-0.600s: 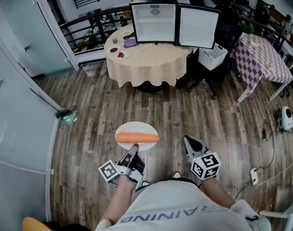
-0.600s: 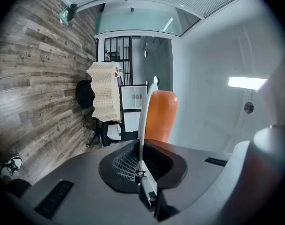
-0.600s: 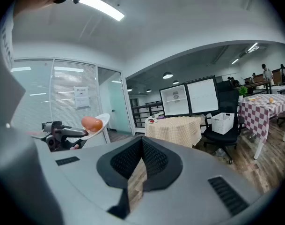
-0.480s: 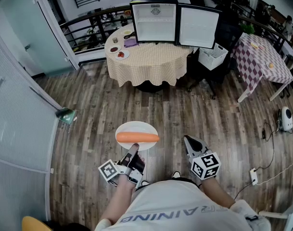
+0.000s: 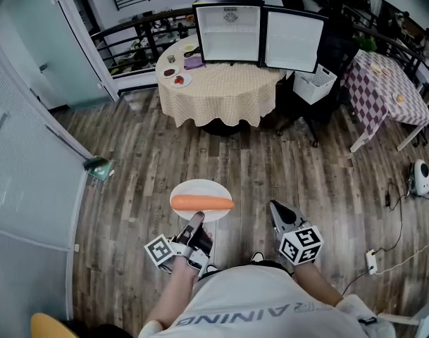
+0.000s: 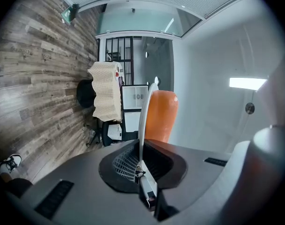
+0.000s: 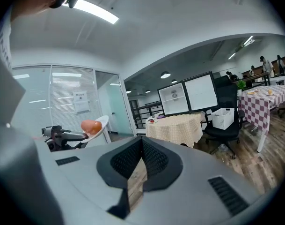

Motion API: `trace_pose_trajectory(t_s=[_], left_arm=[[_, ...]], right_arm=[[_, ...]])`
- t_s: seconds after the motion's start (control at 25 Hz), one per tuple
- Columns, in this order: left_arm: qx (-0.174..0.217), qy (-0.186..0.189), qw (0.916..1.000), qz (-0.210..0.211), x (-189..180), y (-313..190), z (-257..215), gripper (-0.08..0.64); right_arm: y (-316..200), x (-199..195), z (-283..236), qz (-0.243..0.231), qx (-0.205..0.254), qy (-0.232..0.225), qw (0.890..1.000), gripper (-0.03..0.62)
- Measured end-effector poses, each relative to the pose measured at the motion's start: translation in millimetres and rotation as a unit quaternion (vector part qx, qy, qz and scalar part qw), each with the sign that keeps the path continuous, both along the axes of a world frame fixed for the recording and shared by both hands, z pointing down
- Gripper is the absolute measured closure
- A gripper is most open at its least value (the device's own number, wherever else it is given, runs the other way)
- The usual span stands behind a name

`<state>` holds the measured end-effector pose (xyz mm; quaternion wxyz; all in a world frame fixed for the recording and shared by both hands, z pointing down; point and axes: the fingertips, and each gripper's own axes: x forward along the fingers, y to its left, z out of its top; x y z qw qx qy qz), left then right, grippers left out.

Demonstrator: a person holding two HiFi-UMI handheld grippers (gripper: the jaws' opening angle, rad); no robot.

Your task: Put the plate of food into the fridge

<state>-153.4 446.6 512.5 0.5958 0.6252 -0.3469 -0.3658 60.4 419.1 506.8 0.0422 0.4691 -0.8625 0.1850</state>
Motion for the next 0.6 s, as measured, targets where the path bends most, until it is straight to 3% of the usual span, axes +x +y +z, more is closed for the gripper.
trace_pose_trajectory(t_s=[0.6], left_arm=[[0.004, 0.010, 0.9996, -0.025, 56.0, -30.2, 6.2, 0.535]], right_arm=[[-32.4, 61.0, 19.1, -0.021, -0.014, -0.011, 1.000, 0.572]])
